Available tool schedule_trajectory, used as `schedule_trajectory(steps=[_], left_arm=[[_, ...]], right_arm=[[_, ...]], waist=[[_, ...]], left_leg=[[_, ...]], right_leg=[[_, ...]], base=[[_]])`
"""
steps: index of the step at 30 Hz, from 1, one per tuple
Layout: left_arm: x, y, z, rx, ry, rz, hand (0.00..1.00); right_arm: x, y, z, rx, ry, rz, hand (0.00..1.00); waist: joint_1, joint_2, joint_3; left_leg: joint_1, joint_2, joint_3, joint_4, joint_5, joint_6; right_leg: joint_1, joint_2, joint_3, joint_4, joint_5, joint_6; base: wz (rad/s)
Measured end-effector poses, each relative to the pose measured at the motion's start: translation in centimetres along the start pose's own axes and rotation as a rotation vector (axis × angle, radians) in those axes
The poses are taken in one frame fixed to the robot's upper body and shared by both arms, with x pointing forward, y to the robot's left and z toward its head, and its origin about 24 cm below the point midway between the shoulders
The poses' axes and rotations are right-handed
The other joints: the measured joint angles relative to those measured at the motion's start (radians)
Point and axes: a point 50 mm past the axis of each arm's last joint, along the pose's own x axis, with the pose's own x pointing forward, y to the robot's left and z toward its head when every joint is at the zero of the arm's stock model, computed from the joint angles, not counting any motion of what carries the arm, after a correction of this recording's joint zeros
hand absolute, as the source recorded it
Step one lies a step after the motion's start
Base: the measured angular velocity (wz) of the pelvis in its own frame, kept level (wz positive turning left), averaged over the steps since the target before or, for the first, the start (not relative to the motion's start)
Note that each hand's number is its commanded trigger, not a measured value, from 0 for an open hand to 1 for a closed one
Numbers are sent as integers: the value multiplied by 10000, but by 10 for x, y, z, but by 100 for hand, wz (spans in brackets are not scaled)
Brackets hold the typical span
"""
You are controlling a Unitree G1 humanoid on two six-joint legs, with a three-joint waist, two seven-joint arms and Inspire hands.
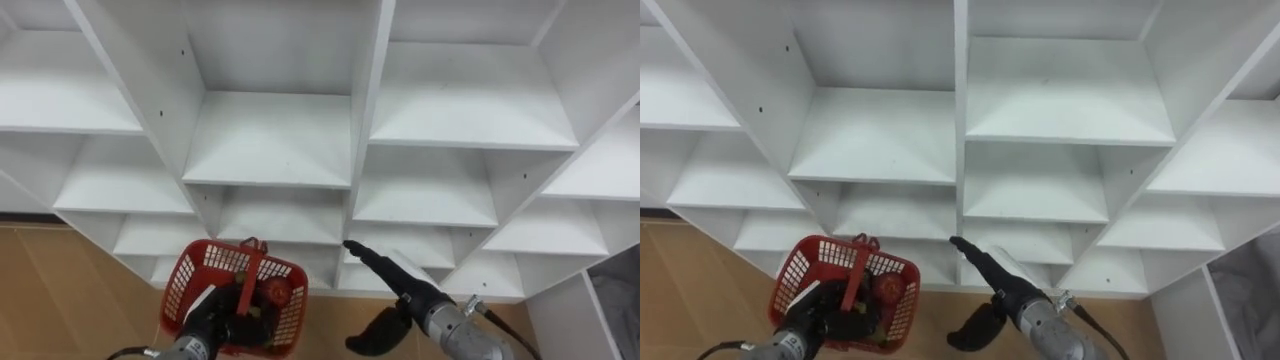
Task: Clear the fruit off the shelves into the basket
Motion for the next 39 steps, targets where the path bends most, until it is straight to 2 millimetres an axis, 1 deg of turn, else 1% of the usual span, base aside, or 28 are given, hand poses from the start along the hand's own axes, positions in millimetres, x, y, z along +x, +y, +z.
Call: schedule_trajectory(steps=[4, 7, 9, 11, 13, 15, 16, 18, 19, 21, 25, 27, 28, 30, 35, 39], left_arm=[[-5, 5, -9, -282, 213, 270, 100], [-12, 12, -21, -623, 526, 750, 100], [-18, 15, -33, -784, 915, 1046, 100], [-22, 17, -42, -906, 1193, 1294, 100], [-26, 18, -50, -1019, 1438, 1528, 100], [-35, 22, -64, -1255, 1864, 1901, 100], [-38, 23, -68, -1357, 1987, 2012, 100], [-46, 28, -83, -1655, 2540, 2446, 100], [-47, 29, -86, -1716, 2680, 2555, 100], [-53, 30, -97, -1985, 3120, 2902, 100], [-60, 30, -107, -2024, 3510, 3152, 100], [-65, 30, -112, -2080, 3696, 3278, 100], [-65, 30, -113, -2093, 3729, 3300, 100], [-66, 30, -116, -2115, 3866, 3327, 100], [-69, 26, -122, -2241, 4296, 3343, 100], [-69, 21, -125, -2338, 4549, 3274, 100]], right_arm=[[-9, -2, -15, 403, 487, -474, 0], [-21, -4, -32, 1009, 1080, -991, 0], [-31, -5, -49, 1602, 1674, -1389, 0], [-35, -6, -54, 1716, 1879, -1689, 0], [-40, -3, -62, 2089, 2161, -1972, 0], [-47, 4, -75, 2721, 2686, -2139, 0], [-49, 5, -78, 2862, 2819, -2166, 0], [-57, 7, -94, 3449, 3500, -2526, 0], [-59, 7, -99, 3622, 3721, -2621, 0], [-67, 12, -116, 4268, 4518, -2957, 0], [-79, 21, -134, 4698, 5551, -3191, 0], [-88, 29, -148, 4993, 6366, -3161, 0], [-91, 31, -151, 5144, 6557, -3171, 0], [-99, 38, -161, 5810, 7268, -3220, 0], [-112, 58, -174, 6931, 8408, -3139, 0], [-113, 65, -173, 7635, 8530, -3204, 0]], waist=[[24, 1, 0], [-31, 3, -1], [-30, 2, -6], [-48, -9, -10], [-48, -37, -18], [-29, -104, -58], [-37, -124, -82], [-49, -112, -77], [-44, -113, -78], [-30, -99, -71], [-39, -83, -67], [-55, -80, -63], [-54, -76, -66], [-75, -85, -62], [-219, -110, -35], [-252, -89, -30]], left_leg=[[74, -1, 19, -64, -1, -1], [182, -9, 3, -96, -2, -1], [438, -14, 12, -222, -2, -2], [479, -22, 16, -224, -4, -4], [573, -20, 15, -234, -18, -14], [795, -14, 12, -324, -35, -30], [840, -14, 11, -351, -38, -35], [1065, -3, 10, -389, -78, -47], [1107, -3, 12, -389, -90, -49], [1179, -6, 17, -391, -116, -45], [1210, -6, 55, -412, -120, -43], [1305, -1, 26, -439, -136, -49], [1317, 0, 26, -437, -144, -50], [1325, -7, 21, -432, -150, -49], [1446, -28, -88, -422, -168, -47], [1497, -21, -77, -408, -218, -55]], right_leg=[[43, 4, -7, -28, -2, 3], [206, 10, -23, -164, 2, 7], [407, 19, -6, -189, -13, 29], [467, 15, 3, -228, -20, 38], [599, 25, -3, -335, -16, 35], [755, 46, 12, -409, -22, 42], [809, 53, 13, -486, -22, 41], [1044, 75, 16, -536, -31, 52], [1081, 77, 17, -544, -35, 56], [1223, 78, 19, -587, -47, 67], [1278, 81, 34, -599, -46, 66], [1418, 83, 22, -626, -52, 76], [1441, 84, 23, -631, -56, 80], [1457, 83, 19, -650, -56, 80], [1638, 78, -58, -690, -92, 99], [1678, 88, -13, -684, -133, 97]], base=[[-1], [1], [0], [0], [0], [0], [0], [0], [0], [0], [0], [0], [0], [0], [6], [-2]])
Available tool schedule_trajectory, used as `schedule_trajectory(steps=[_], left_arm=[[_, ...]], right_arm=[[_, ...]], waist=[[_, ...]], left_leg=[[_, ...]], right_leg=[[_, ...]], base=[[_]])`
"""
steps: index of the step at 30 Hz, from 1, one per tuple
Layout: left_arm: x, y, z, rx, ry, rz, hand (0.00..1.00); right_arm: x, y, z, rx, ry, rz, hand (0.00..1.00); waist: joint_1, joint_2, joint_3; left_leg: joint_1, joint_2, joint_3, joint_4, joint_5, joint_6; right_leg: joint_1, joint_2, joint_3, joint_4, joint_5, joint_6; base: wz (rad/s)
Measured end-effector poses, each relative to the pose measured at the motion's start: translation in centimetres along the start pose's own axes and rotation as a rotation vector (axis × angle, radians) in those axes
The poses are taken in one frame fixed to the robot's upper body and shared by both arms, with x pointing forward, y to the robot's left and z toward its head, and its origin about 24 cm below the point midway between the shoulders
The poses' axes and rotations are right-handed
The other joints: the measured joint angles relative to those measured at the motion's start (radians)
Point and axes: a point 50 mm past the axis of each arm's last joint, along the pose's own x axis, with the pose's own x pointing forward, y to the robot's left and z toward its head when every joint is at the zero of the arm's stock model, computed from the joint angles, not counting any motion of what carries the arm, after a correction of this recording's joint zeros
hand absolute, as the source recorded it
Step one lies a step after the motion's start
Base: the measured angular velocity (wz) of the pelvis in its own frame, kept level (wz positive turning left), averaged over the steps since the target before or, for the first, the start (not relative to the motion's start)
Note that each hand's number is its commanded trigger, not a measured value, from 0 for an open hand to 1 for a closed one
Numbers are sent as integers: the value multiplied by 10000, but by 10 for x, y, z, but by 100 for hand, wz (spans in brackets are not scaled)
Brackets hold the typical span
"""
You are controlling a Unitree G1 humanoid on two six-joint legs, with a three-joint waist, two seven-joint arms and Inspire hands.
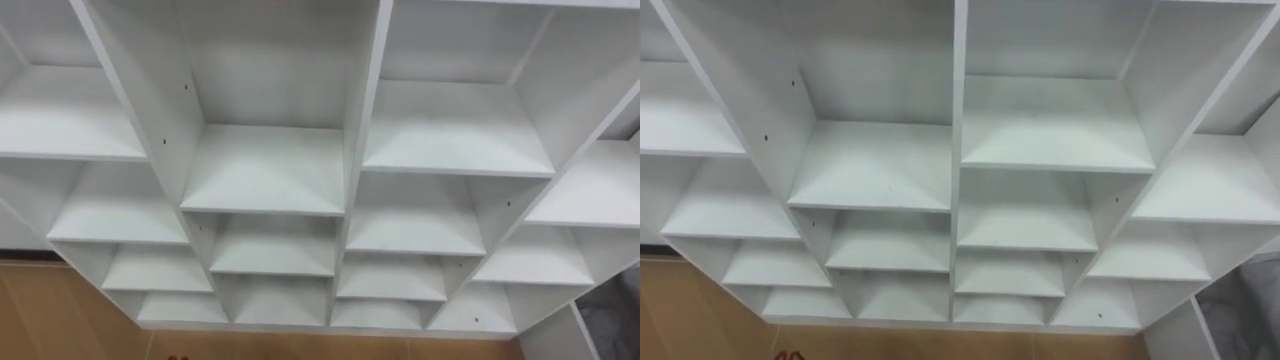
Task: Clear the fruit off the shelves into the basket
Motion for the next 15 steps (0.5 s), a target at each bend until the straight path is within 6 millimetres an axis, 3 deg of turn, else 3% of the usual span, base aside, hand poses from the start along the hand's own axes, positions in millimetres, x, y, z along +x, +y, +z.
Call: schedule_trajectory(steps=[15], left_arm=[[-1, 0, -6, -123, 263, 154, 100]], right_arm=[[1, 0, -4, 576, 555, -78, 0]], waist=[[-50, 129, 26]], left_leg=[[153, -5, -19, -16, -37, -1]], right_leg=[[156, 6, -15, -4, -25, 5]], base=[[0]])
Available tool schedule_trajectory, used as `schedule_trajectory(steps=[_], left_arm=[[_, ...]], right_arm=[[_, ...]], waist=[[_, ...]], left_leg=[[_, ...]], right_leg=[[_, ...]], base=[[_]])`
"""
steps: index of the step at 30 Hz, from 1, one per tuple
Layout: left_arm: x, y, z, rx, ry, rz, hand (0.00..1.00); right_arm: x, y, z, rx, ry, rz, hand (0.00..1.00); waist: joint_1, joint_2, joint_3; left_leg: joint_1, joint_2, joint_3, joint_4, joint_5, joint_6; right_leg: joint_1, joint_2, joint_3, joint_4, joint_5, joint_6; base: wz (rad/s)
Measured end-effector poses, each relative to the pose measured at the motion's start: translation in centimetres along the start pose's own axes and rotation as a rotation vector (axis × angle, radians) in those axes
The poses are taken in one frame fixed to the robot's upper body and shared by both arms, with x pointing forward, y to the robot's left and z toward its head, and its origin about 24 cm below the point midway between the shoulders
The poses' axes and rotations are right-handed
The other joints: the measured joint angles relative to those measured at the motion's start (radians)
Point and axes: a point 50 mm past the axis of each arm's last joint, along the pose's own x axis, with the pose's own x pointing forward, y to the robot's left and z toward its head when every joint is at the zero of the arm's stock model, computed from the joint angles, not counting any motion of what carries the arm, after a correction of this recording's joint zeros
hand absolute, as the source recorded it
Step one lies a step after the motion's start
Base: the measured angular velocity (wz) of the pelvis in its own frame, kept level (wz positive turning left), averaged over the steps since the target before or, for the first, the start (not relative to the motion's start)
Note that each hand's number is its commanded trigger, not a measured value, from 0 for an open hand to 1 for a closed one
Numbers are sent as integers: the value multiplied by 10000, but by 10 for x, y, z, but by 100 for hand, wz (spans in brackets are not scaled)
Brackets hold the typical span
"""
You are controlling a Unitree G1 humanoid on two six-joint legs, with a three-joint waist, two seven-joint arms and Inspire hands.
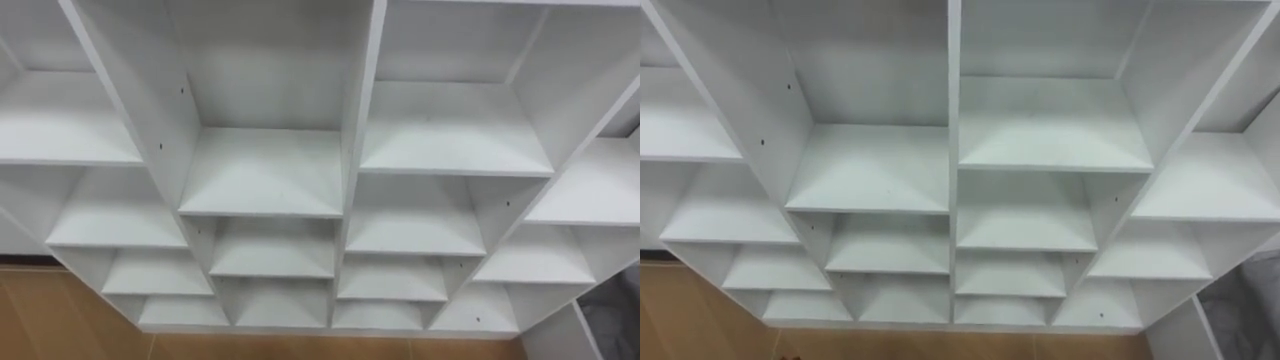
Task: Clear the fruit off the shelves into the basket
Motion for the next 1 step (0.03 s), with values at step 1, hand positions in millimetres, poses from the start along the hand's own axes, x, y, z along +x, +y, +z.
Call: schedule_trajectory(steps=[1], left_arm=[[0, 0, 0, 4, 6, 25, 100]], right_arm=[[0, 0, 0, 0, 3, 1, 0]], waist=[[0, 0, 0]], left_leg=[[0, -1, 0, 2, 0, 0]], right_leg=[[1, 0, 1, 0, -1, 0]], base=[[0]])
